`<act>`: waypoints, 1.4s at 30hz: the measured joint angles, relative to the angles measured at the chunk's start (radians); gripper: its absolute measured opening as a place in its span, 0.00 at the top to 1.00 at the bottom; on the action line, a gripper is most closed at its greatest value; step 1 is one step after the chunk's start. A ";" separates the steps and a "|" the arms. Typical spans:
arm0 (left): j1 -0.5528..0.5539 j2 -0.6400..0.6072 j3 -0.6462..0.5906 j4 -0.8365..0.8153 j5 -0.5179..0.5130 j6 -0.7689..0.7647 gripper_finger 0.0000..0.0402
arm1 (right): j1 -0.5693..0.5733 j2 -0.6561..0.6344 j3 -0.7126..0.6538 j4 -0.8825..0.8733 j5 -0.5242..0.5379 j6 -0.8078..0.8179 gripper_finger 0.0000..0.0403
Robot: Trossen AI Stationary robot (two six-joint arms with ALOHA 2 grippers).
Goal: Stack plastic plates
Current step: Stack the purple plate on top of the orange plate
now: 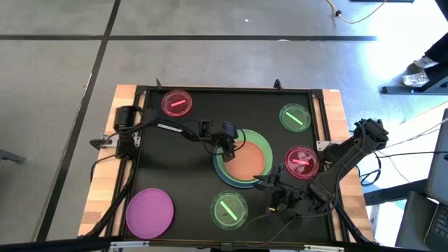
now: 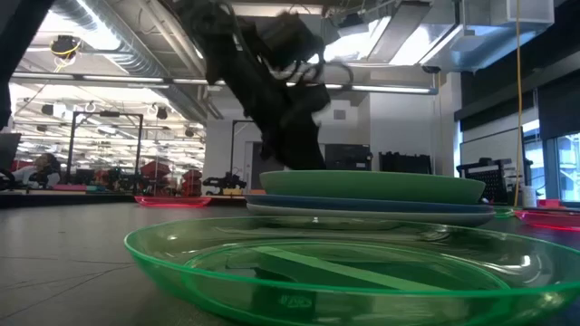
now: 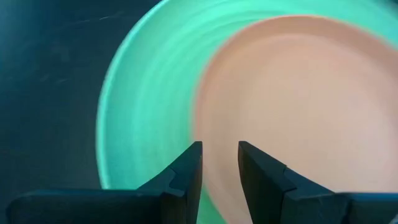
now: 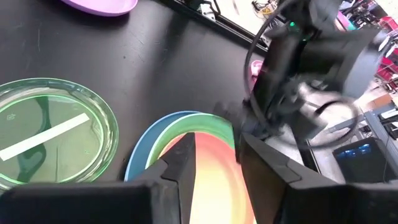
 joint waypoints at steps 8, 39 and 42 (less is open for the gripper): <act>-0.081 -0.241 0.001 -0.335 0.103 0.036 0.76 | 0.000 0.000 0.000 0.003 0.000 0.000 0.71; -0.752 -0.415 -0.118 -0.786 -0.056 -0.336 0.75 | 0.000 0.004 0.000 0.009 0.000 0.023 0.71; -0.772 -0.415 -0.168 -0.770 -0.050 -0.410 0.75 | 0.000 0.004 0.000 0.014 0.000 0.023 0.71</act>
